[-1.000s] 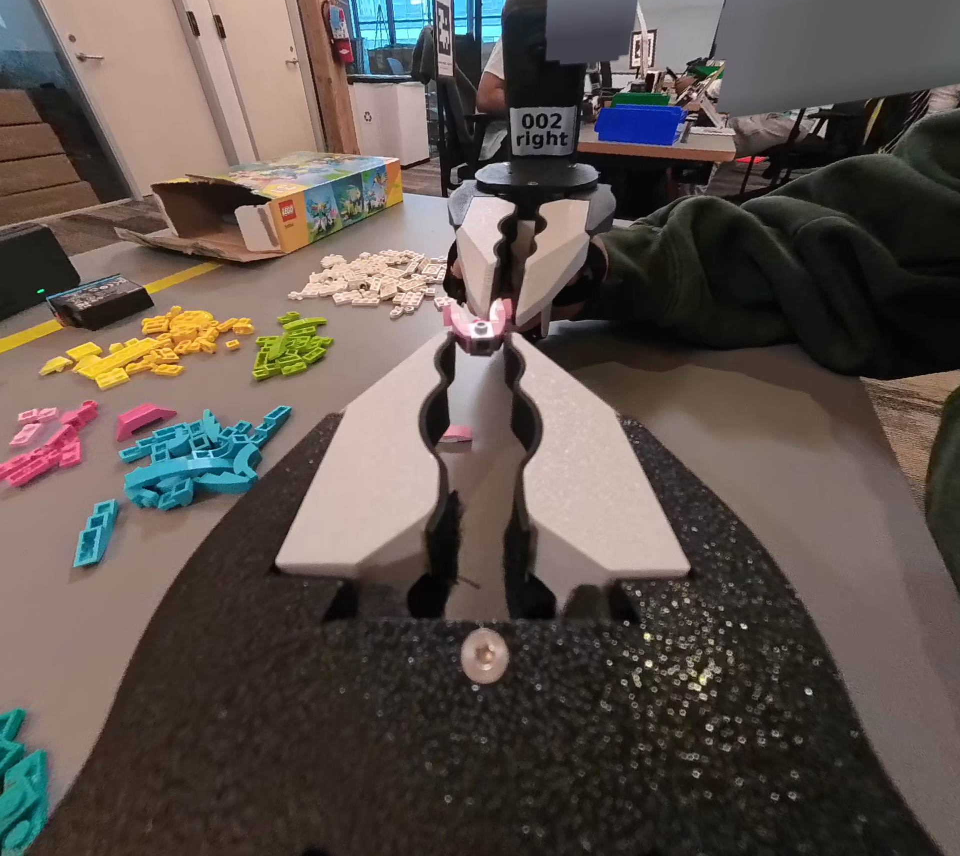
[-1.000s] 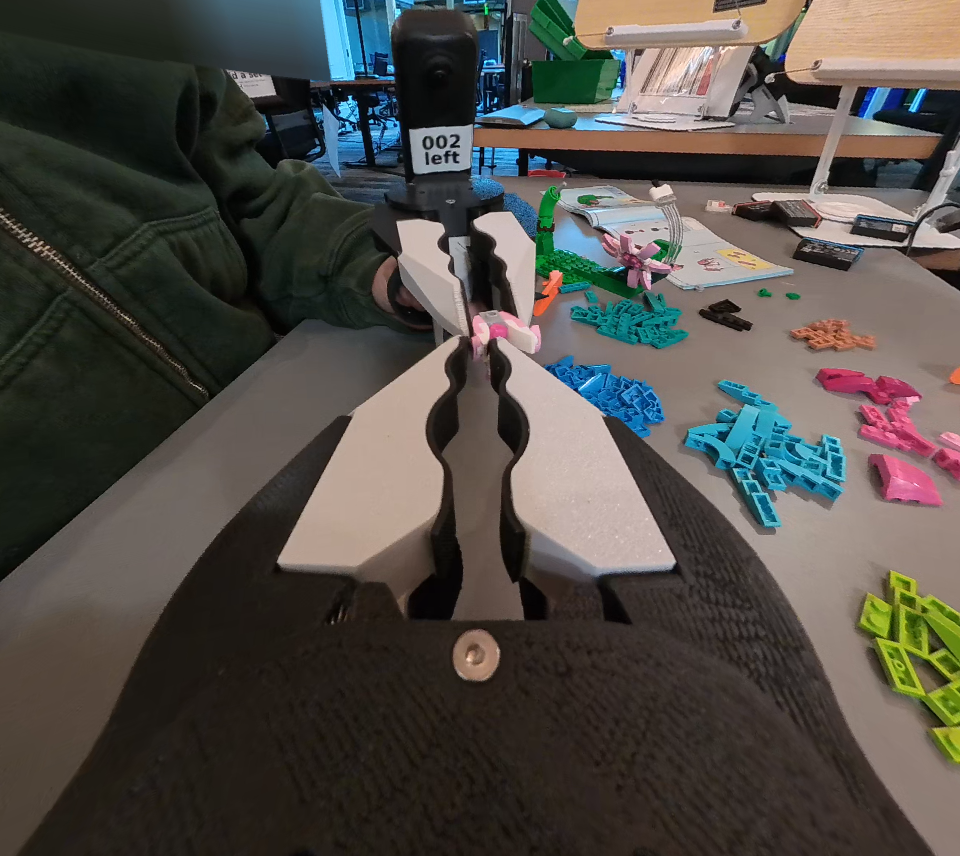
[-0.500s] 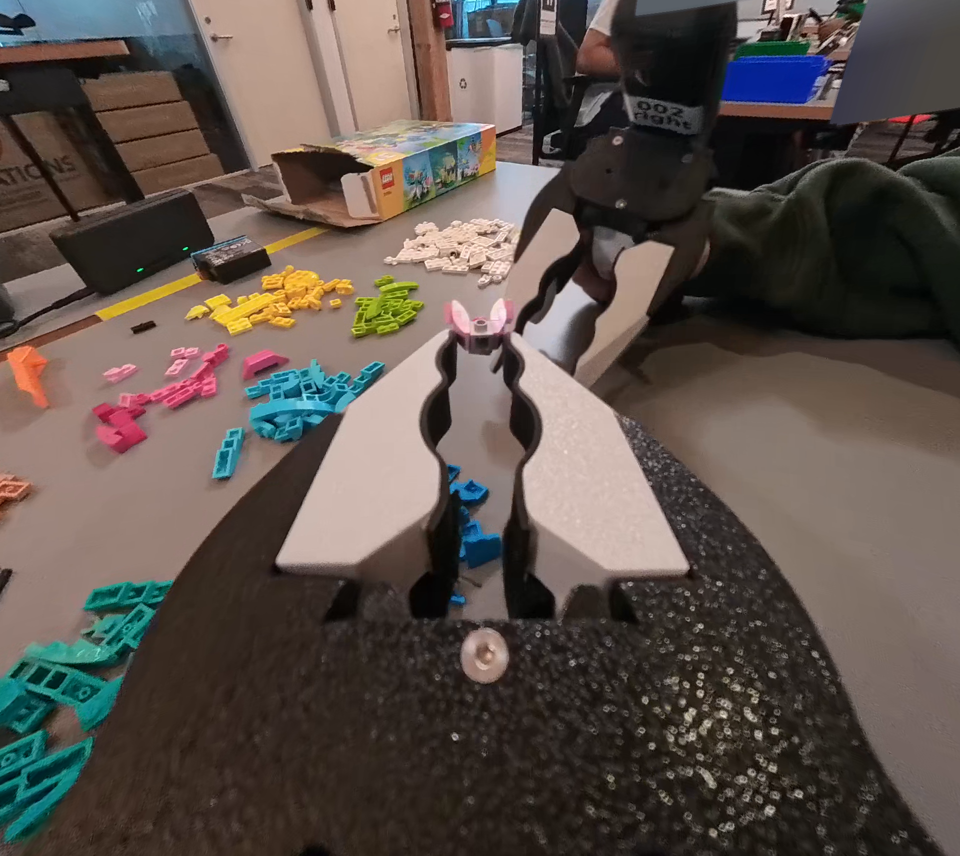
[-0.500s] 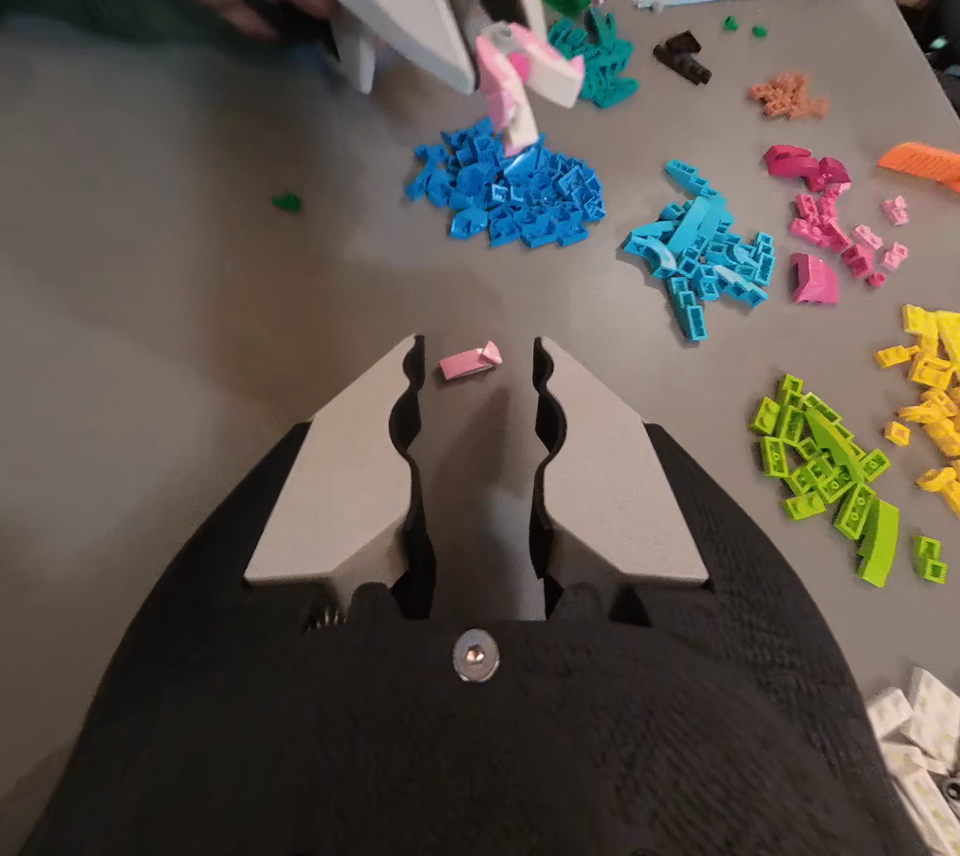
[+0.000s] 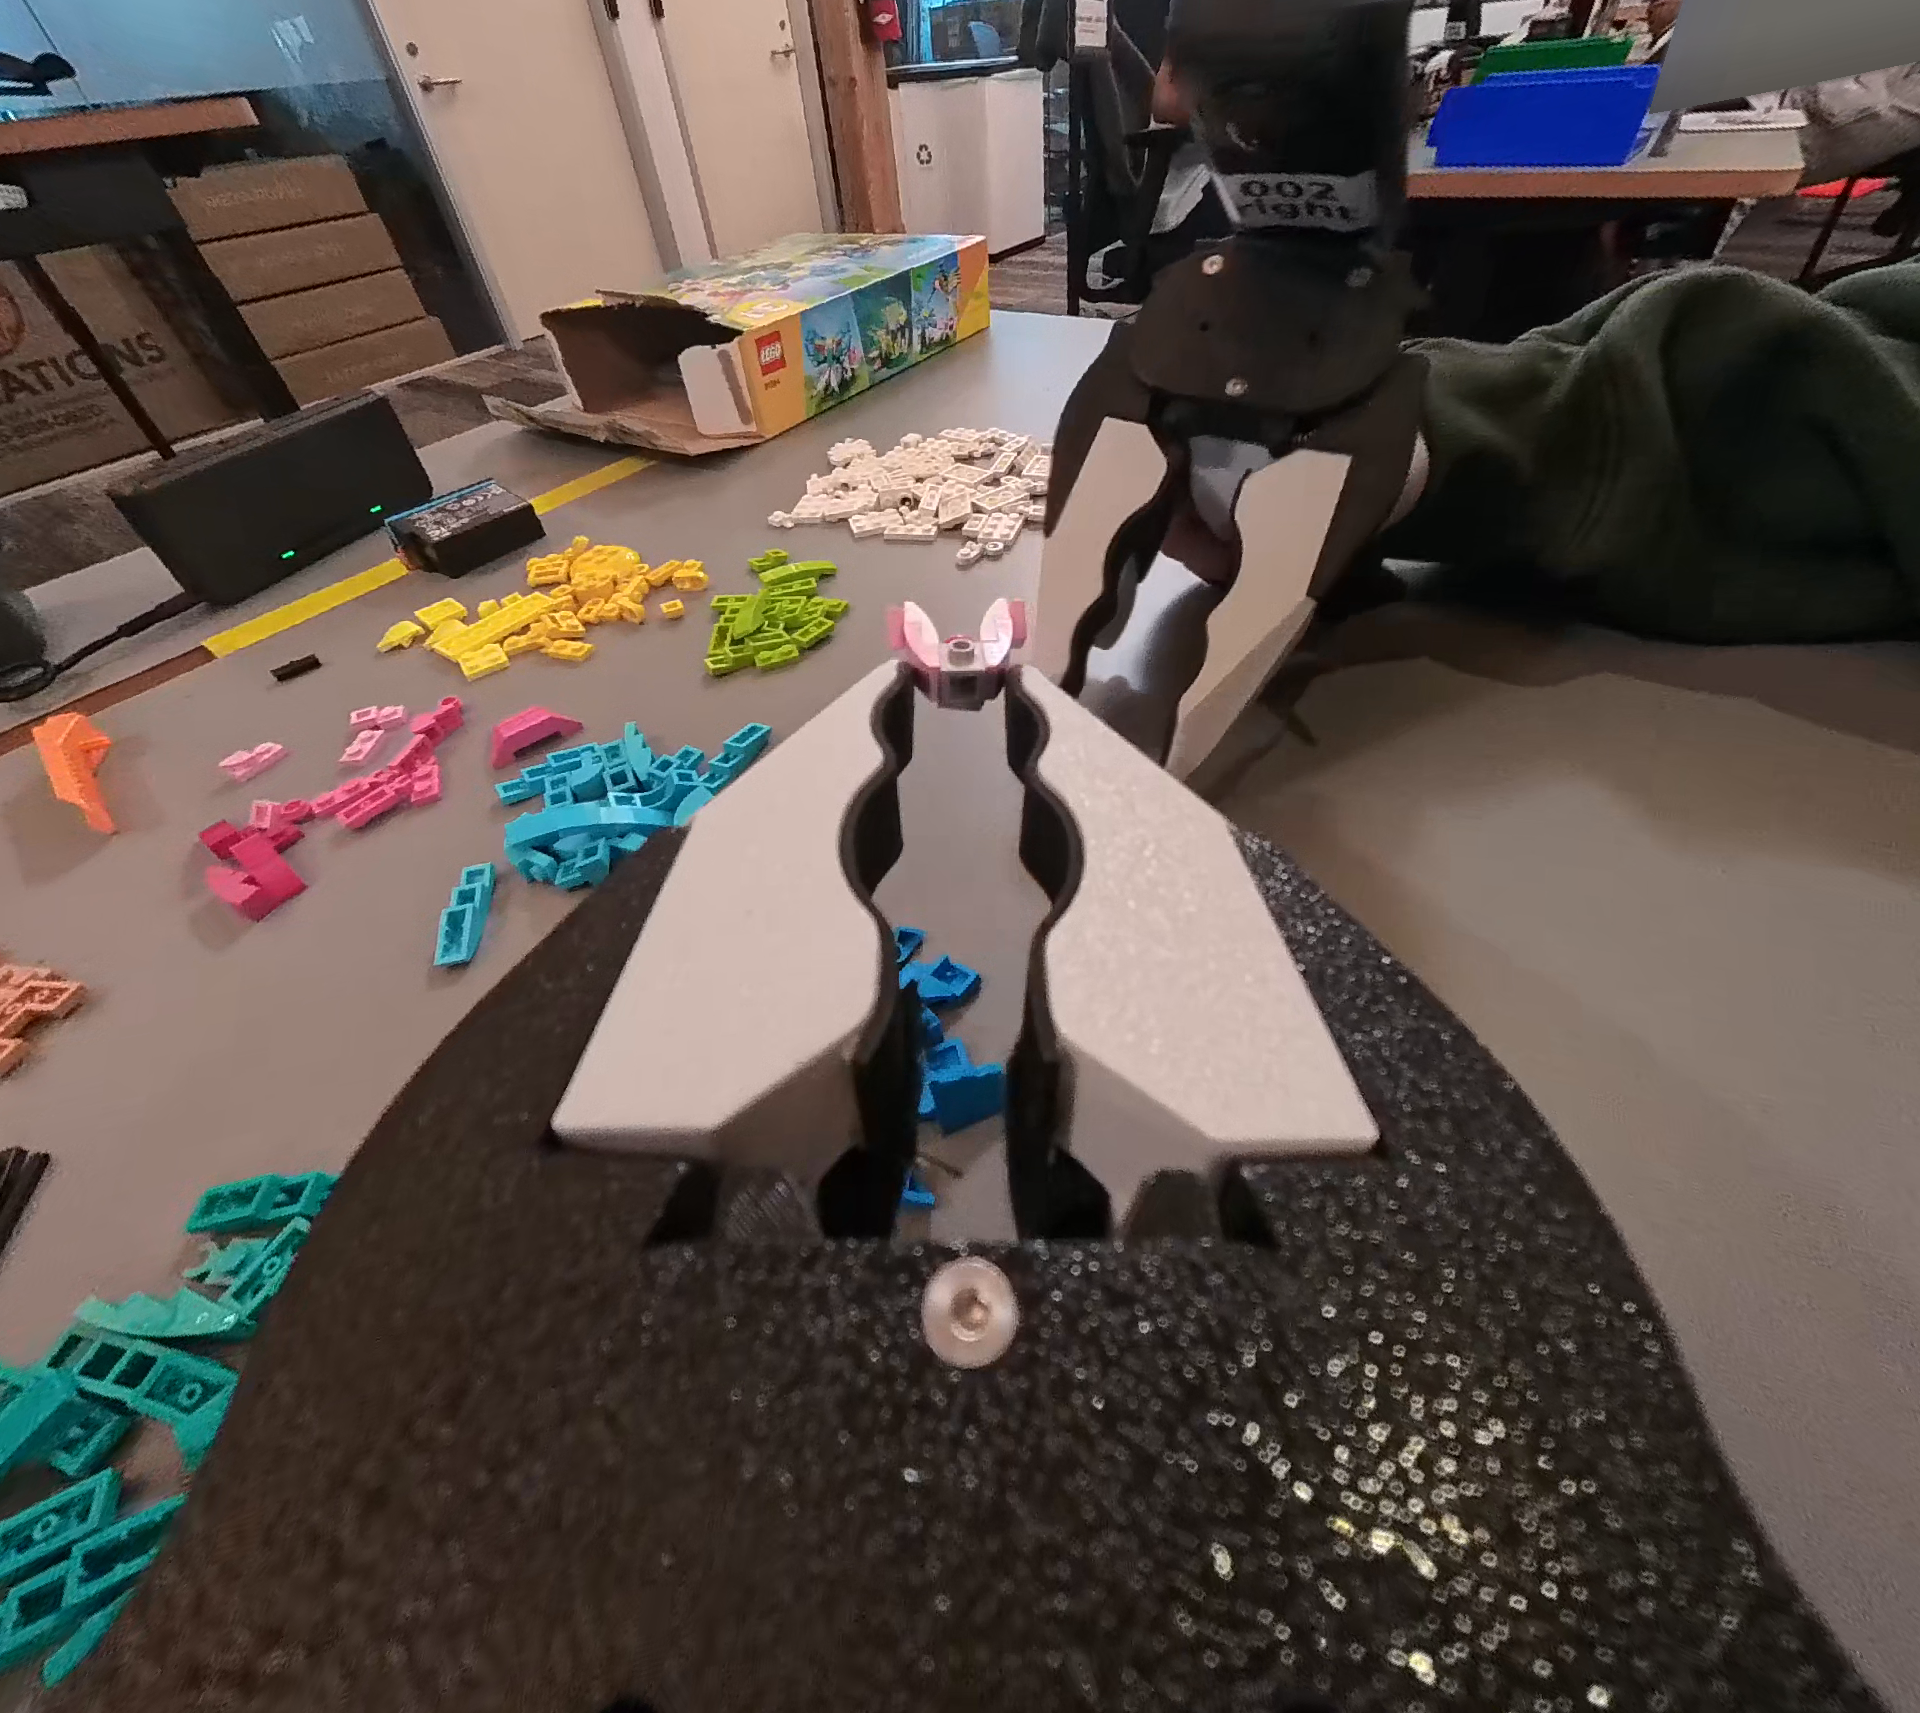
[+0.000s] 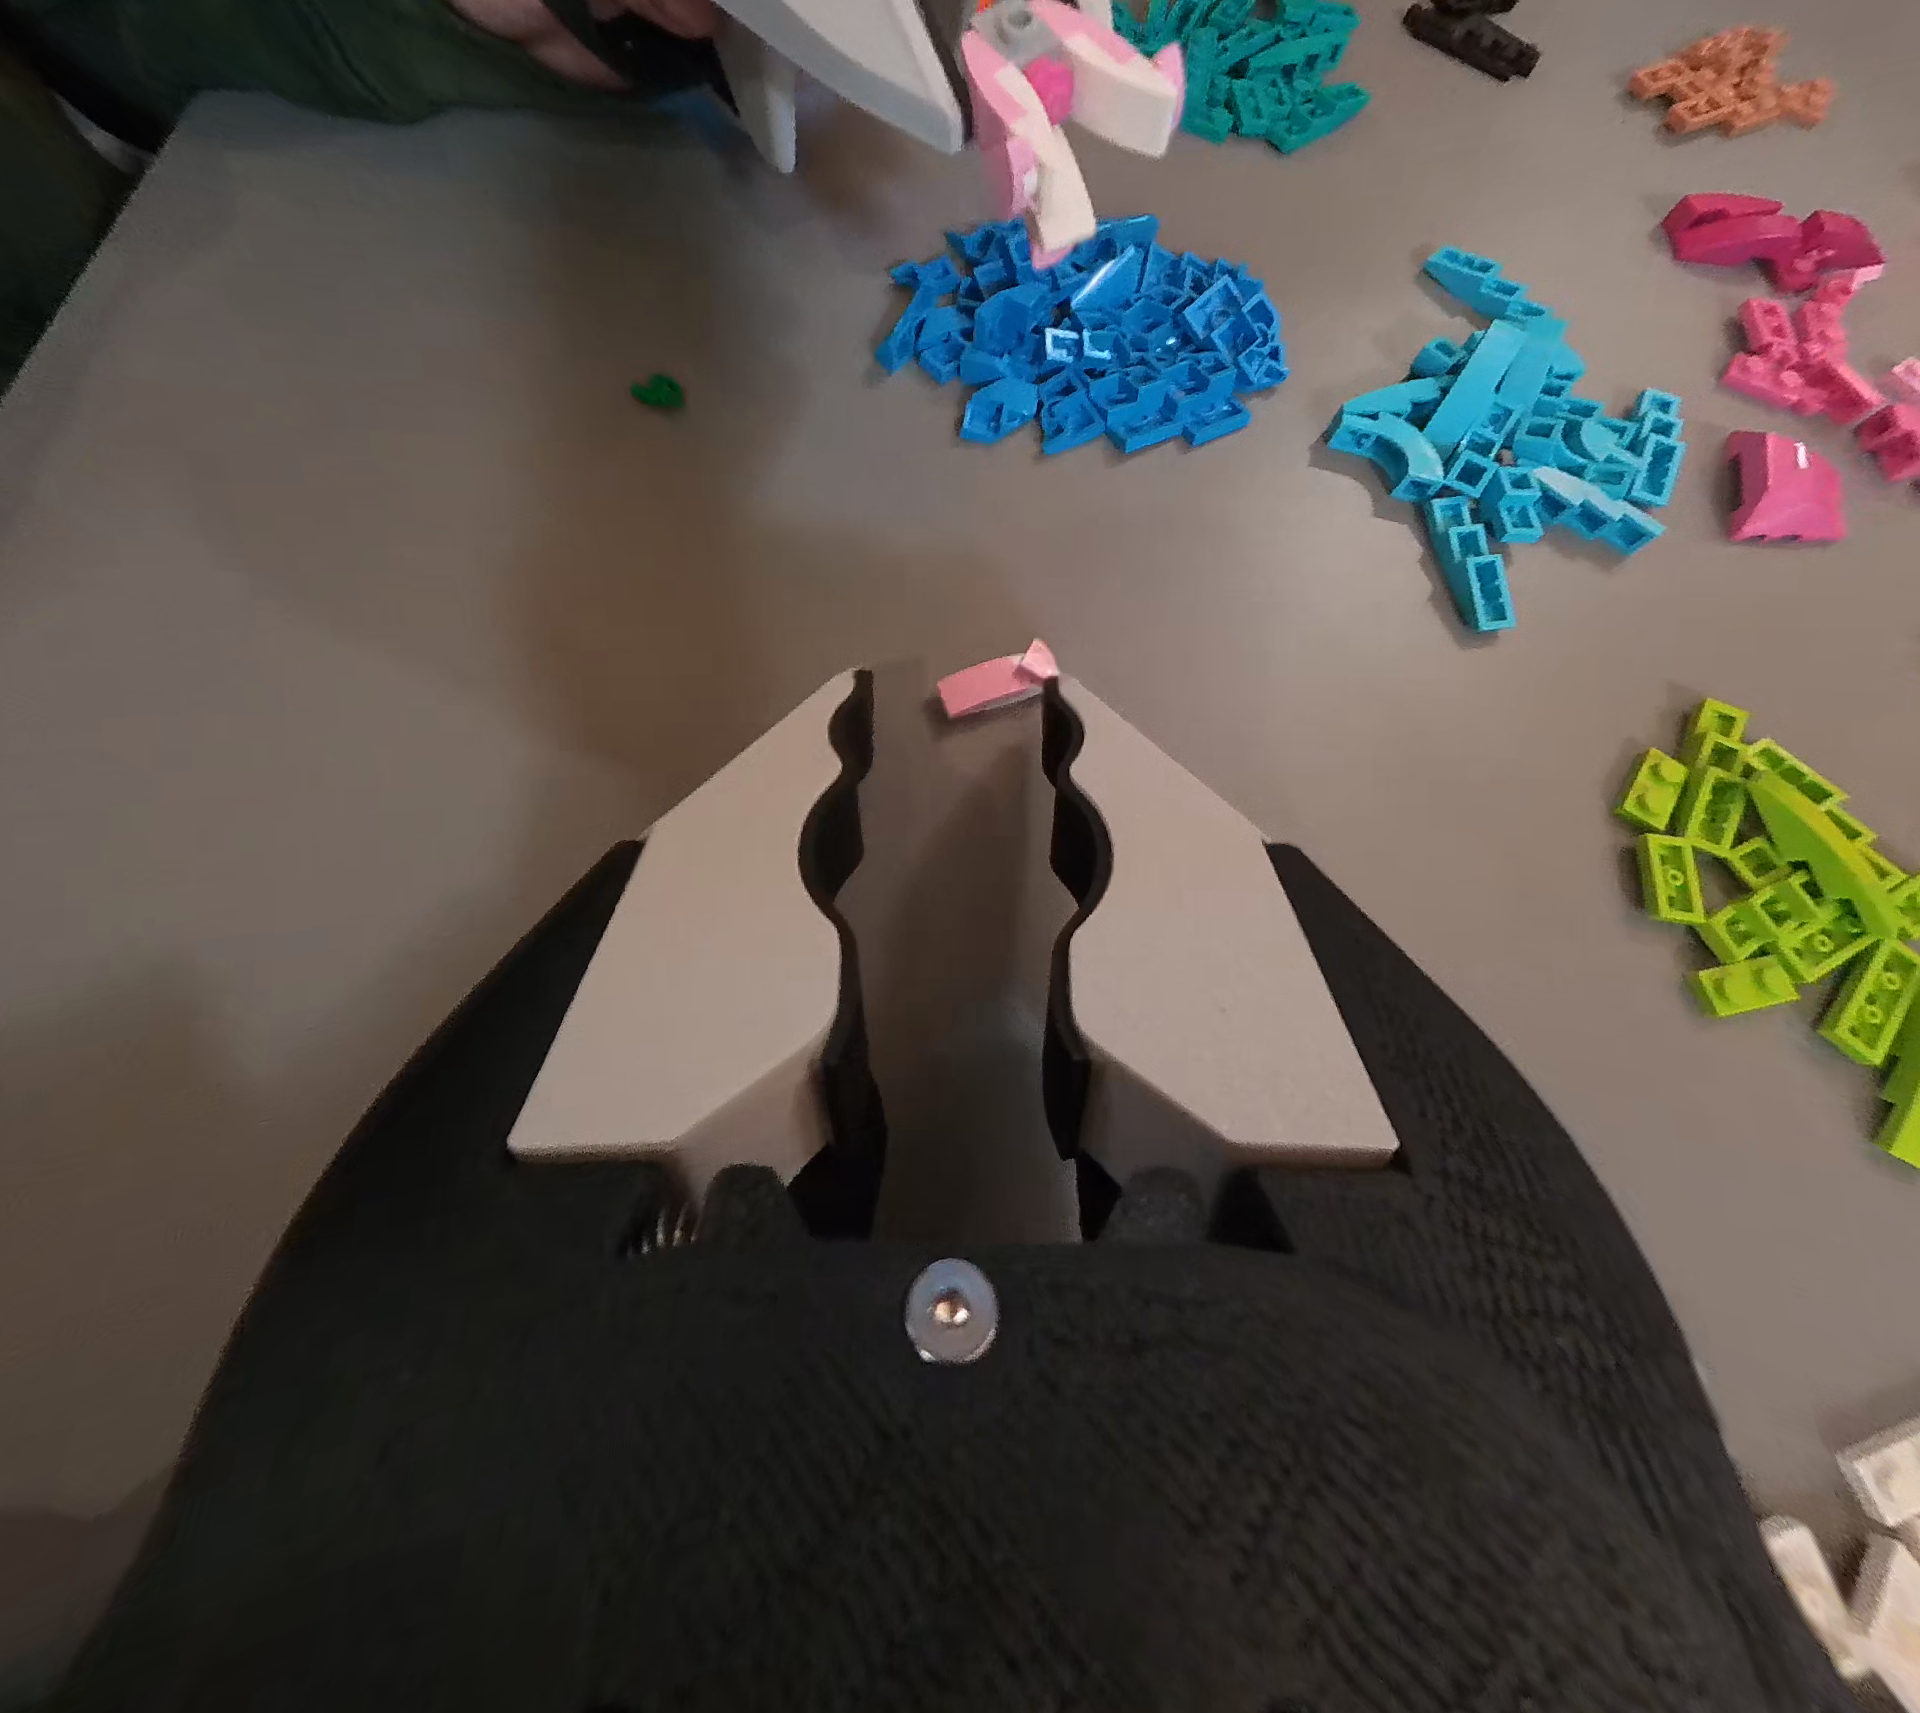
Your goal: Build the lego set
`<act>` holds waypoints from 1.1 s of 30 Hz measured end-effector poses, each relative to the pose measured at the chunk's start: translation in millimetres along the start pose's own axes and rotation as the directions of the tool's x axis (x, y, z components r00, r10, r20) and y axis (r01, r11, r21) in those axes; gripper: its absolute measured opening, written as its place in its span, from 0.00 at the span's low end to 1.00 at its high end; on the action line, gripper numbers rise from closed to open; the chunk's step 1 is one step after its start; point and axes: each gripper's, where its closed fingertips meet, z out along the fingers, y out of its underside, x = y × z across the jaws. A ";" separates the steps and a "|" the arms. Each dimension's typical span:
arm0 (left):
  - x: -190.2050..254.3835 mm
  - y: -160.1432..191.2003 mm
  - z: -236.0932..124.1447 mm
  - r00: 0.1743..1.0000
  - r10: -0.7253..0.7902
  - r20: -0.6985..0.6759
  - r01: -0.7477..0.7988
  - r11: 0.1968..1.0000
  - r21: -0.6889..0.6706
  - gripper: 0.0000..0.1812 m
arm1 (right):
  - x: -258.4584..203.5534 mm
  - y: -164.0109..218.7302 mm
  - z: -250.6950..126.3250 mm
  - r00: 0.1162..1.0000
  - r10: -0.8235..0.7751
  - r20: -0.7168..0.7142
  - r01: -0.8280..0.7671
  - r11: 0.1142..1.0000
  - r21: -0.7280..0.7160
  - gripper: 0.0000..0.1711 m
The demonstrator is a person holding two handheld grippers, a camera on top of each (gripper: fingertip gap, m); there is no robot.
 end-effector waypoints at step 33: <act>12.2 -7.0 2.1 0.997 0.018 -0.074 -0.015 0.999 0.044 0.08 | -10.7 3.1 7.2 0.989 0.045 0.143 -0.039 0.998 -0.048 0.25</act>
